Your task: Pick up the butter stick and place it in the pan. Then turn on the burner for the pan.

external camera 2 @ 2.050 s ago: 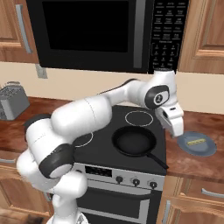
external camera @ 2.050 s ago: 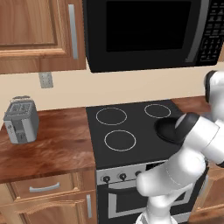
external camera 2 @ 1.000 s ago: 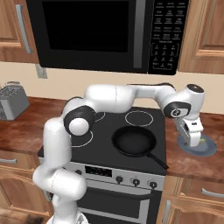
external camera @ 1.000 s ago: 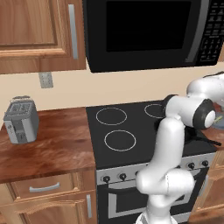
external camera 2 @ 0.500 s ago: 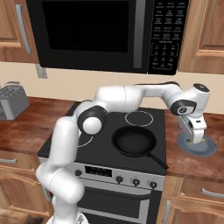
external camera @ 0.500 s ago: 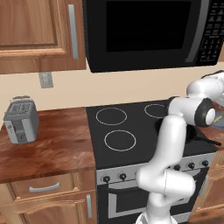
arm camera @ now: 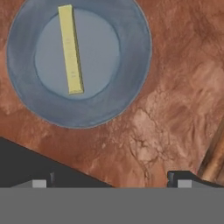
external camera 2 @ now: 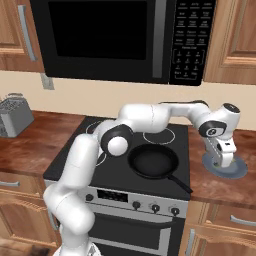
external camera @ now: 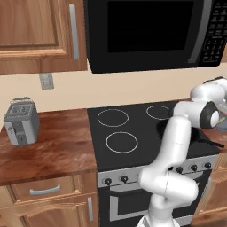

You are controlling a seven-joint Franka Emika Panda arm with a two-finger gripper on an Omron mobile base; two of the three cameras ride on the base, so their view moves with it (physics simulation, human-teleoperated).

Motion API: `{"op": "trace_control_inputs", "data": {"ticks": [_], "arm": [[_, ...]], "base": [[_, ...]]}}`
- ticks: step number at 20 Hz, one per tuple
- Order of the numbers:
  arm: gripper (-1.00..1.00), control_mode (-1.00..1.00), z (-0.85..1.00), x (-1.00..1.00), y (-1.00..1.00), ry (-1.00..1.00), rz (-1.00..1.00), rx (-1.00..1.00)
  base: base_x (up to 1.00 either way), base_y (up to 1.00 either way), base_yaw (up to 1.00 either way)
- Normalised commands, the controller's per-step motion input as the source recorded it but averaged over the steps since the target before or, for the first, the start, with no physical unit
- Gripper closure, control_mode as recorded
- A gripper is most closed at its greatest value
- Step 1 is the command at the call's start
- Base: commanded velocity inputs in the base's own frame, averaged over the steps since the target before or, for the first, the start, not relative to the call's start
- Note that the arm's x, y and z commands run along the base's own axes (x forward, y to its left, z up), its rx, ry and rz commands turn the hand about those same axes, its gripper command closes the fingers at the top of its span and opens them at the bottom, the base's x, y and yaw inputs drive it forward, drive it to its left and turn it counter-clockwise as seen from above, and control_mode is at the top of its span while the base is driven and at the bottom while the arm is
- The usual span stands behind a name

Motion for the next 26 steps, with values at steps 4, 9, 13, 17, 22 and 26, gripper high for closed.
{"op": "trace_control_inputs", "data": {"ticks": [4, 9, 13, 17, 22, 26], "arm": [[-1.0, -1.0, -0.18, 0.08, -0.03, 0.0, -0.04, -0.06], [-1.0, -1.0, -0.2, 0.13, -0.01, 0.0, -0.03, -0.09], [-1.0, -1.0, -0.2, 0.18, 0.0, 0.0, -0.02, -0.11], [-1.0, -1.0, -0.18, 0.25, 0.0, 0.0, -0.02, -0.05], [-1.0, -1.0, -0.16, 0.35, 0.0, 0.0, 0.0, 0.0], [-1.0, -1.0, -0.03, 0.21, -0.15, 0.0, 0.0, 0.0]], "base": [[0.0, 0.0, 0.0], [0.0, 0.0, 0.0], [0.0, 0.0, 0.0], [0.0, 0.0, 0.0], [0.0, 0.0, 0.0], [0.0, 0.0, 0.0]]}}
